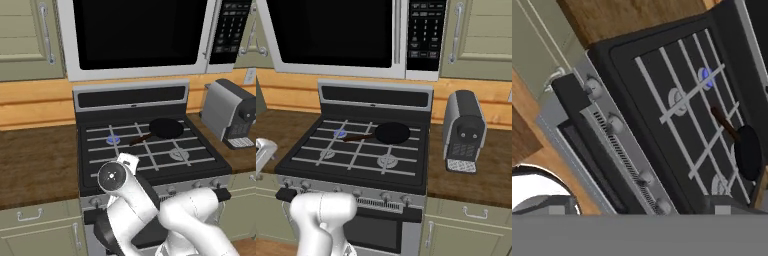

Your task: Turn off the rear left burner of the stove.

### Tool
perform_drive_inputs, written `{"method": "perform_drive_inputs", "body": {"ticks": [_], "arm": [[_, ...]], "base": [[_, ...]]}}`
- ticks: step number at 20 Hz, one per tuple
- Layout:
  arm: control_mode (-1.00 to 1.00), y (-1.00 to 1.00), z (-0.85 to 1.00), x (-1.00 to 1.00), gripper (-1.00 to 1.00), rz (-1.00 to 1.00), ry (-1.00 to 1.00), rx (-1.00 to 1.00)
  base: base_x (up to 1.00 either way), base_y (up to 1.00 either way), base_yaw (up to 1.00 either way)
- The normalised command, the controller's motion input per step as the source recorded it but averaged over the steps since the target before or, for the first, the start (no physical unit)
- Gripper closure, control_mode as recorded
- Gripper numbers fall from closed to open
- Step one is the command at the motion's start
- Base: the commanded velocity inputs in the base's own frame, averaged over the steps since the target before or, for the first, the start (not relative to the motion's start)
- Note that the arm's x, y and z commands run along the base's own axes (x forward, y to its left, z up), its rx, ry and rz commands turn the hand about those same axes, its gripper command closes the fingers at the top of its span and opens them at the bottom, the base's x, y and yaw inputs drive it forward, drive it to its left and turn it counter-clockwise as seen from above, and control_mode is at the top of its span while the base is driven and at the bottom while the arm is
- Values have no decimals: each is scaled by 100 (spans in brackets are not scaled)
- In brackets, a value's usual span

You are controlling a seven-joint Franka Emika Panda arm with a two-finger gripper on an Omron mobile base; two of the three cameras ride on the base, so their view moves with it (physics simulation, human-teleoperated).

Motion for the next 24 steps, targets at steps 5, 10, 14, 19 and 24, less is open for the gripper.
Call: {"method": "perform_drive_inputs", "body": {"ticks": [5, 10, 14, 19, 24], "arm": [[-100, 63, -90, 0, -100, 20, -19, -1], [-100, 16, -56, 0, -100, 5, -35, 2], [-100, 0, -41, 0, -100, 0, -39, 7], [-100, -1, -28, 7, -100, 0, -29, 7], [-100, -6, -33, 32, -100, 0, -15, -4]], "base": [[0, 0, 0], [0, 0, 0], [0, 0, 0], [0, 0, 0], [0, 0, 0]]}}
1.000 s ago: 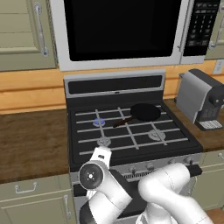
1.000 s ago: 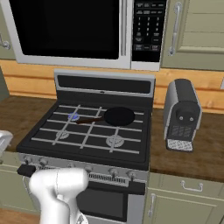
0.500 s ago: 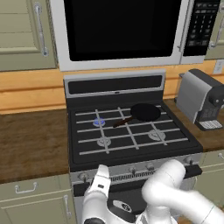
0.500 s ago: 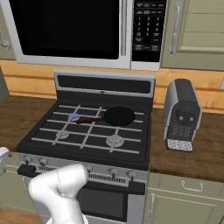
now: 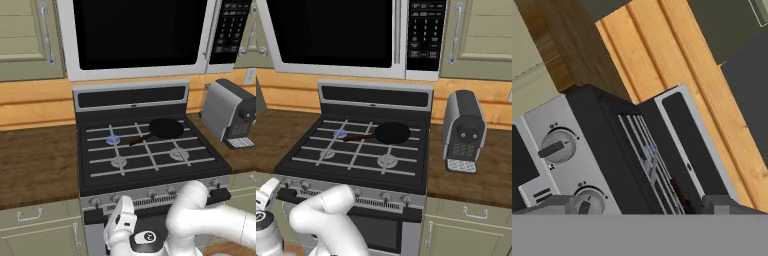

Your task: Turn off the rear left burner of the stove.

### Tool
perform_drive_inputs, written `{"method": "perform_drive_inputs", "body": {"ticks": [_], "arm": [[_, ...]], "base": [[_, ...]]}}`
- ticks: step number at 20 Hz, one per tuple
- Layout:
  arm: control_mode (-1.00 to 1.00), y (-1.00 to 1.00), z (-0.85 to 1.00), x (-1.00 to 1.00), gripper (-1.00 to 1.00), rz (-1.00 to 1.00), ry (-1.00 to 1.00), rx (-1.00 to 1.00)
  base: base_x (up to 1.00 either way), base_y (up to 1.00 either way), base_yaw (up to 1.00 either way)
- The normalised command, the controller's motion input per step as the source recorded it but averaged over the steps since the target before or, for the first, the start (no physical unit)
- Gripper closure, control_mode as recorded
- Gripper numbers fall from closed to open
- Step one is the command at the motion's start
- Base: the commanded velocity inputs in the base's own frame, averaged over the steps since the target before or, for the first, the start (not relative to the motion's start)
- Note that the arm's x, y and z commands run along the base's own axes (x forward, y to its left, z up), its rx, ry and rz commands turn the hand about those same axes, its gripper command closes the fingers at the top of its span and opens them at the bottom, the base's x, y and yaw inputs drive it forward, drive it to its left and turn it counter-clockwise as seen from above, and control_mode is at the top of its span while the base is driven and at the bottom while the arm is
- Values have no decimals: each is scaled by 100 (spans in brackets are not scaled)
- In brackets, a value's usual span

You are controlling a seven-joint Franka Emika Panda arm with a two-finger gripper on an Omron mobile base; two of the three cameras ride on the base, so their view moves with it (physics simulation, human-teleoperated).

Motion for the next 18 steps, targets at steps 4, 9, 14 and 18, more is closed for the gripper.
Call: {"method": "perform_drive_inputs", "body": {"ticks": [4, 9, 14, 18], "arm": [[-100, -19, -19, 5, -100, 0, -6, 0], [-100, -33, -14, -4, -100, 0, -5, 16], [-100, -7, 0, 2, -100, 0, -4, 24], [-100, -2, 0, 6, -100, 0, -1, 16]], "base": [[0, 0, 0], [0, 0, 0], [0, 0, 0], [0, 0, 0]]}}
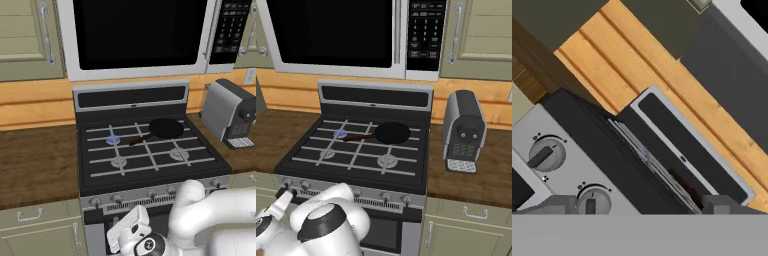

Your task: Turn off the rear left burner of the stove.

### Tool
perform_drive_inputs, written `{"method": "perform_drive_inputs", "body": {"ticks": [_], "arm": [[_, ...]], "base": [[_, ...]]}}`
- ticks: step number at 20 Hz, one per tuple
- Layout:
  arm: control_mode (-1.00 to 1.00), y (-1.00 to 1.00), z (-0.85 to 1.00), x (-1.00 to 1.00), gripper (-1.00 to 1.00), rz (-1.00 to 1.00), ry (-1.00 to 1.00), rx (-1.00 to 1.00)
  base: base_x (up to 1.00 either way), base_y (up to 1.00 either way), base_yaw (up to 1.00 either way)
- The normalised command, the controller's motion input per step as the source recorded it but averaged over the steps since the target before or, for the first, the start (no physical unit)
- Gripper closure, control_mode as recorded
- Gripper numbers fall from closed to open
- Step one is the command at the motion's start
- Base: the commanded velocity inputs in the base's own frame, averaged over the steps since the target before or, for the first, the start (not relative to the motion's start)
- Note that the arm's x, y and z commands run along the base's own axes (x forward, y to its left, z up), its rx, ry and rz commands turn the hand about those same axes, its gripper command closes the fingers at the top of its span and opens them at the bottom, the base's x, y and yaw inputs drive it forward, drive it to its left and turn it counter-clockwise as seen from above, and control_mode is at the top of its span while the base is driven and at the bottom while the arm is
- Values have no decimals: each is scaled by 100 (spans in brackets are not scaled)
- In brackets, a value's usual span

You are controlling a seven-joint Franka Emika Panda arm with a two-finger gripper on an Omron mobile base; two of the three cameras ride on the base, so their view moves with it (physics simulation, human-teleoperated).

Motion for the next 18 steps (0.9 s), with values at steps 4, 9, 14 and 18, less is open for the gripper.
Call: {"method": "perform_drive_inputs", "body": {"ticks": [4, 9, 14, 18], "arm": [[-100, -8, 0, 9, -100, 0, 0, 0], [-100, -33, 0, 10, -100, 0, 0, 2], [-100, -29, 0, 30, -100, 0, 1, 4], [-100, -13, 2, 46, -100, 0, 5, 4]], "base": [[0, 0, 0], [0, 0, 0], [0, 0, 0], [0, 0, 0]]}}
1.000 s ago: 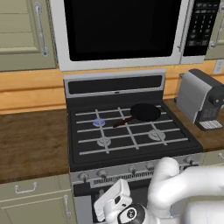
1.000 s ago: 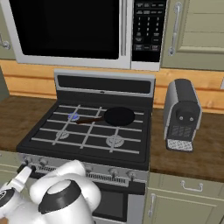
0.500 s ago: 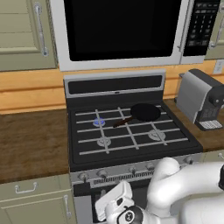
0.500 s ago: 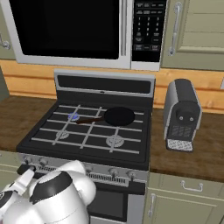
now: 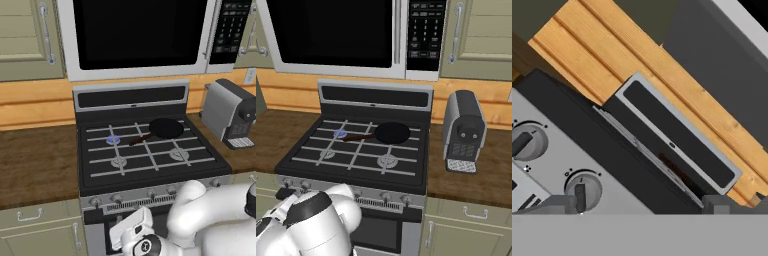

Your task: Turn off the rear left burner of the stove.

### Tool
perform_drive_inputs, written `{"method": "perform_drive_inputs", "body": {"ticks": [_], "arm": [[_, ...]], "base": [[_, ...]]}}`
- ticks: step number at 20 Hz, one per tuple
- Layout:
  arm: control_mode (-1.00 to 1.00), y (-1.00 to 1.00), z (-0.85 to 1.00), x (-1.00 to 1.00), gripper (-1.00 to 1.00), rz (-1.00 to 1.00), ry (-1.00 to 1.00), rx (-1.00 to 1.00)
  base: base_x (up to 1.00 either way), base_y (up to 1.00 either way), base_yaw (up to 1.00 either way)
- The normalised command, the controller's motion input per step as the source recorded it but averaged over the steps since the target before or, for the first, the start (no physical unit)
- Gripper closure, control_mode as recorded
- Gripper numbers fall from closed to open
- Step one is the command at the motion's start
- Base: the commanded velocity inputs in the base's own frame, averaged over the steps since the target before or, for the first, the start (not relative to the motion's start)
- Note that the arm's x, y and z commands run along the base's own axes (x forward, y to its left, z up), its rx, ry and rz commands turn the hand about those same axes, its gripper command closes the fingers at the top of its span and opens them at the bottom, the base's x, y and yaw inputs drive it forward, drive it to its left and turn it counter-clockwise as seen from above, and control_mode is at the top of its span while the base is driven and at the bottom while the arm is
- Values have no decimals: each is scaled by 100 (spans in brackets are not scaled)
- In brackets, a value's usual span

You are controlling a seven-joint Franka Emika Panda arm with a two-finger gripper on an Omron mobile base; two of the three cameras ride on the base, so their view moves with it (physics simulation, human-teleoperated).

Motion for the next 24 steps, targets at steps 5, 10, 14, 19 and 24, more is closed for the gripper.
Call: {"method": "perform_drive_inputs", "body": {"ticks": [5, 10, 14, 19, 24], "arm": [[-100, -4, 8, 48, -100, 0, 4, 3], [-100, -9, 6, 49, -100, 0, 4, 1], [-100, -34, -3, 14, -100, 3, 2, 0], [-100, -29, 0, 27, -100, 1, 2, 0], [-100, -3, 0, 44, -100, 0, 6, 0]], "base": [[0, 0, 0], [0, 0, 0], [0, 0, 0], [0, 0, 0], [0, 0, 0]]}}
